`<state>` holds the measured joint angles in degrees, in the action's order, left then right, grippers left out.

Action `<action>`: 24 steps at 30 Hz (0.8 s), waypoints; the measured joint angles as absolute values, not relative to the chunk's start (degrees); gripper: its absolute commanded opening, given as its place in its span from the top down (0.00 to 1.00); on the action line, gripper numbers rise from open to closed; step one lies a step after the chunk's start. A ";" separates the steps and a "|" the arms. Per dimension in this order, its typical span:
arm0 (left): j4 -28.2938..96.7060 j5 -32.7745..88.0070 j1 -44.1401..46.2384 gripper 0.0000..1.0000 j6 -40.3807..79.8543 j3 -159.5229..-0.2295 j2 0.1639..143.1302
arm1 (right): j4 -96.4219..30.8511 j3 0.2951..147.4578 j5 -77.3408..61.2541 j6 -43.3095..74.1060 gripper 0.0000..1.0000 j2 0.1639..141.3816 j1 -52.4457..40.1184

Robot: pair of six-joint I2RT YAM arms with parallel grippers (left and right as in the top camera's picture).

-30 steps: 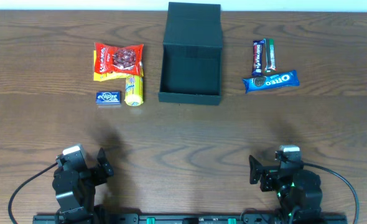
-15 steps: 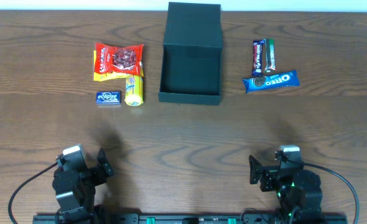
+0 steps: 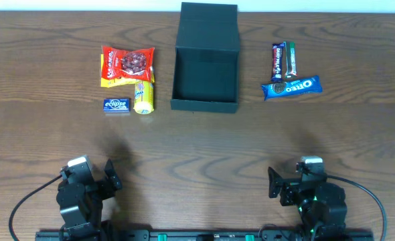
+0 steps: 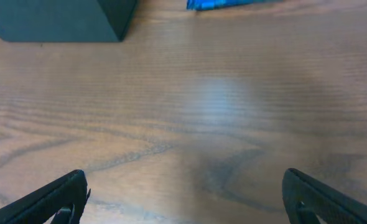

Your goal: Pack container

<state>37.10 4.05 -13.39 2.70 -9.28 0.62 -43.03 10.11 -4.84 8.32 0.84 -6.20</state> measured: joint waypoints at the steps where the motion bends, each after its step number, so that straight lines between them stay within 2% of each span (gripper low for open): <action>1: 37.10 4.08 -13.39 0.04 2.70 -9.28 0.62 | -40.97 10.00 -4.95 8.73 0.01 0.84 -6.20; 5: 37.12 4.05 -13.39 0.05 2.70 -9.28 0.60 | -29.23 9.69 -12.38 23.00 0.01 0.78 -6.20; 8: 37.12 4.05 -13.41 0.05 2.70 -9.28 0.60 | -30.17 9.67 -18.41 34.17 0.01 0.71 -6.20; 11: 37.12 4.05 -13.39 0.04 2.70 -9.28 0.60 | -30.76 9.67 -22.00 38.39 0.01 0.71 -6.20; 18: 37.15 4.05 -13.39 0.05 2.70 -9.28 0.58 | -19.90 10.07 -29.06 37.89 0.01 5.45 -6.20; 24: 37.12 4.08 -13.41 0.05 2.70 -9.28 0.58 | -17.69 19.16 -30.41 30.65 0.01 27.94 -6.31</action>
<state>37.12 4.08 -13.41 2.70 -9.28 0.58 -17.69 19.16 -30.41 30.65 27.94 -6.31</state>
